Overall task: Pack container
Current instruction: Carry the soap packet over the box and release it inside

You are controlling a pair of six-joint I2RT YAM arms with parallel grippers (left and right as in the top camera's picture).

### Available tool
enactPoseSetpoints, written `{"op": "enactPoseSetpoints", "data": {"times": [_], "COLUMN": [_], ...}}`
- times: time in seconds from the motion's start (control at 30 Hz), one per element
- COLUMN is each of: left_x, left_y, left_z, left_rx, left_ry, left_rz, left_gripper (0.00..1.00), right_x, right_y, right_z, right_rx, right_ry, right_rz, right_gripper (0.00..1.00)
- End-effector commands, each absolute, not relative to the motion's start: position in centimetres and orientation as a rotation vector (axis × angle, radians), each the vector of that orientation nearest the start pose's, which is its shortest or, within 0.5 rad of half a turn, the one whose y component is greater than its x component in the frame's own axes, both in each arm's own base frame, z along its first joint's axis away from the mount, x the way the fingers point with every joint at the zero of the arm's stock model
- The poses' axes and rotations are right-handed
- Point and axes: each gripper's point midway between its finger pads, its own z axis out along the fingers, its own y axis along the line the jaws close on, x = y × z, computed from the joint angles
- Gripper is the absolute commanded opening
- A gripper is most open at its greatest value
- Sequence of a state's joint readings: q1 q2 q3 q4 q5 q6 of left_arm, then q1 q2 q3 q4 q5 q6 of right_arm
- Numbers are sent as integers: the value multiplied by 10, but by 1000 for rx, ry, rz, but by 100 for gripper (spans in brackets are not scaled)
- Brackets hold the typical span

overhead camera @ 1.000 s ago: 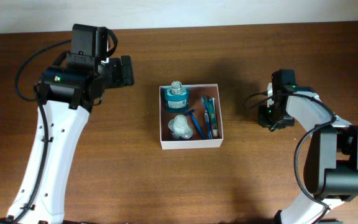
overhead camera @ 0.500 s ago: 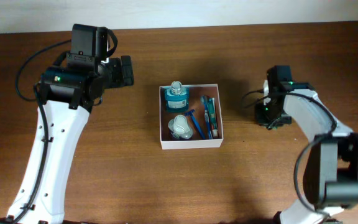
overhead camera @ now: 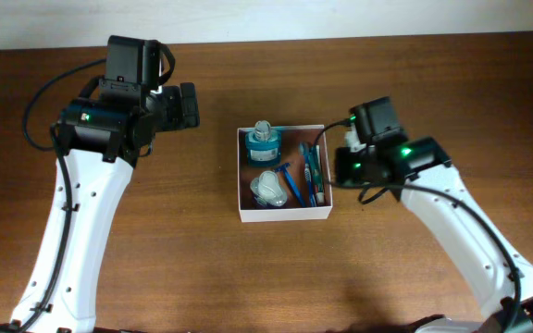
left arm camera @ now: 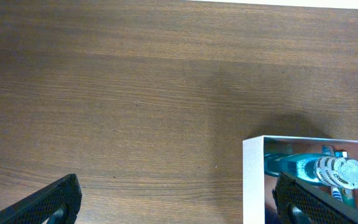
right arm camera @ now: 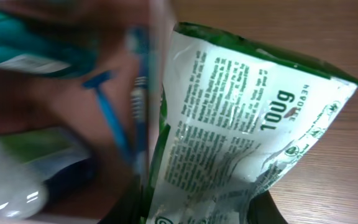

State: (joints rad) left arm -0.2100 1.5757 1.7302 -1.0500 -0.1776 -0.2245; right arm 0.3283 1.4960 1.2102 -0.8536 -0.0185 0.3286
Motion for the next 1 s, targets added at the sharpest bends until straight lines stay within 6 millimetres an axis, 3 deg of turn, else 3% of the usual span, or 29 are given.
{"op": "enactPoseSetpoints", "data": {"times": [0.0, 0.23, 0.97], "left_x": [405, 405, 405], "left_y": [-51, -51, -51], "left_z": [293, 293, 293], "left_rx": [-87, -87, -87], "left_ry": [2423, 2423, 2423], "left_rz": [46, 46, 46], "left_gripper": [99, 99, 99], "right_x": [333, 335, 357], "right_y": [147, 176, 190], "right_z": [157, 146, 50], "right_rx": [-11, -42, -51], "right_ry": [2688, 2684, 2833], "right_rz": [293, 314, 228], "right_gripper": [7, 8, 8]}}
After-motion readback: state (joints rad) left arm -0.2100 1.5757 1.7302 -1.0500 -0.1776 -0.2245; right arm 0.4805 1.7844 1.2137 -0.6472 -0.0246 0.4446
